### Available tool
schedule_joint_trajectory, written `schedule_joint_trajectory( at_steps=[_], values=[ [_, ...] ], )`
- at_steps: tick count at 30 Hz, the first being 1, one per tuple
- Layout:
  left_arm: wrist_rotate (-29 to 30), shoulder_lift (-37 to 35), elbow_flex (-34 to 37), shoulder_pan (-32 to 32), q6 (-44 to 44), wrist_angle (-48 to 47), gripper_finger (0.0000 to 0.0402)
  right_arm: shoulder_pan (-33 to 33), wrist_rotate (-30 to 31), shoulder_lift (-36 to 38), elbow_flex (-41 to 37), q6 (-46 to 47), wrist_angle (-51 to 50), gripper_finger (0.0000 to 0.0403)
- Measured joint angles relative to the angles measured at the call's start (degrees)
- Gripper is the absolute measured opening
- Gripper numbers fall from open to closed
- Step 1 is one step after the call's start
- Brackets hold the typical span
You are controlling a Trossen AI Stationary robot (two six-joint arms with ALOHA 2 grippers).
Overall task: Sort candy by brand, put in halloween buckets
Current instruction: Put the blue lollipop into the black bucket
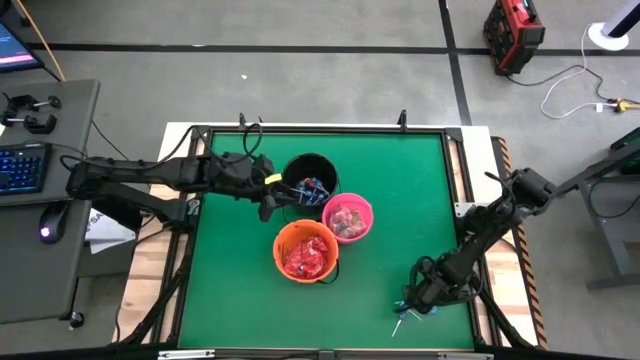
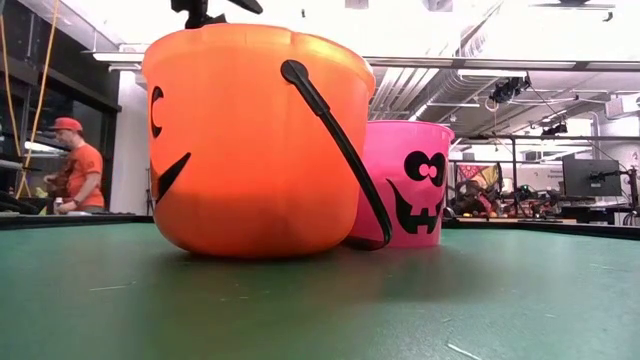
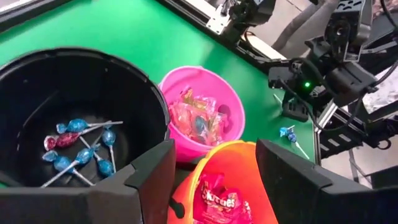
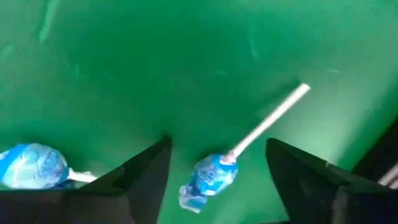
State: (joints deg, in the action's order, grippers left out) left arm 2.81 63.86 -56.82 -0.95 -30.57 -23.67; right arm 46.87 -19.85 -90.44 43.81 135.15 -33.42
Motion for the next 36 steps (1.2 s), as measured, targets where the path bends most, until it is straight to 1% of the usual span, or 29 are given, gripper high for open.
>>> schedule_joint_trajectory(
  at_steps=[2, 4, 7, 9, 10, 11, 14, 16, 20, 23, 27, 28, 30, 31, 33, 36],
  values=[
    [0.0, 0.0, 0.0, 0.0, -0.7, -0.5, 0.0213, -0.1, -0.2, 0.0, -1.1, -0.2, 2.2, 0.0232],
    [0.0, 0.0, 0.0, 0.0, -0.7, -0.9, 0.0213, -0.1, 0.2, 0.0, -1.4, -1.5, 2.3, 0.0192],
    [1.1, 0.0, 0.0, 0.0, -0.7, -0.7, 0.0213, -0.1, 1.0, -0.2, -0.9, -4.2, 1.5, 0.0111],
    [3.3, -0.2, 0.0, 0.0, -0.8, -0.6, 0.0213, 0.1, 2.0, -0.3, 0.3, -6.4, -1.5, 0.0047],
    [4.3, -0.2, 0.0, 0.0, -0.8, -0.6, 0.0213, 0.1, 3.3, -0.3, 1.4, -7.6, -3.9, 0.0023],
    [5.2, -0.2, 0.0, 0.0, -0.9, -0.6, 0.0213, 0.1, 4.3, -0.3, 2.6, -8.9, -6.8, 0.0014],
    [7.1, -0.2, 0.0, 0.0, -0.9, -0.6, 0.0213, -0.5, 4.9, -0.3, 7.8, -13.9, -15.5, 0.0016],
    [7.8, -0.2, 0.0, 0.0, -0.9, -0.6, 0.0213, -1.0, 6.1, -0.1, 12.0, -18.5, -22.5, 0.0006],
    [8.3, -0.2, 0.0, 0.0, -0.9, -0.4, 0.0213, -3.3, 12.9, 1.2, 20.6, -26.6, -34.0, 0.0004],
    [8.3, -0.2, 0.0, 0.0, -2.3, -0.1, 0.0213, -5.5, 20.9, 3.2, 24.9, -30.2, -39.4, 0.0003],
    [8.2, -0.2, 0.0, 0.0, -4.5, 0.1, 0.0213, -9.7, 35.7, 6.9, 28.1, -35.1, -38.6, 0.0002],
    [7.4, -0.2, 0.0, 0.0, -5.7, 0.0, 0.0213, -11.0, 39.4, 7.7, 28.5, -37.2, -37.7, 0.0002],
    [4.2, -0.2, 0.0, 0.1, -7.7, 0.5, 0.0213, -14.0, 46.1, 9.3, 28.8, -44.2, -32.8, 0.0001],
    [2.4, -0.2, 0.0, 0.2, -8.1, 1.0, 0.0213, -15.8, 48.4, 10.1, 28.8, -48.8, -29.5, 0.0001],
    [-0.5, -0.2, 0.0, 0.7, -8.3, 1.4, 0.0213, -19.9, 49.9, 10.8, 28.8, -61.2, -21.4, 0.0001],
    [-1.0, -0.2, 0.0, 2.2, -10.1, 2.1, 0.0213, -27.0, 48.3, 9.6, 28.9, -79.6, -8.2, 0.0001]
  ],
)
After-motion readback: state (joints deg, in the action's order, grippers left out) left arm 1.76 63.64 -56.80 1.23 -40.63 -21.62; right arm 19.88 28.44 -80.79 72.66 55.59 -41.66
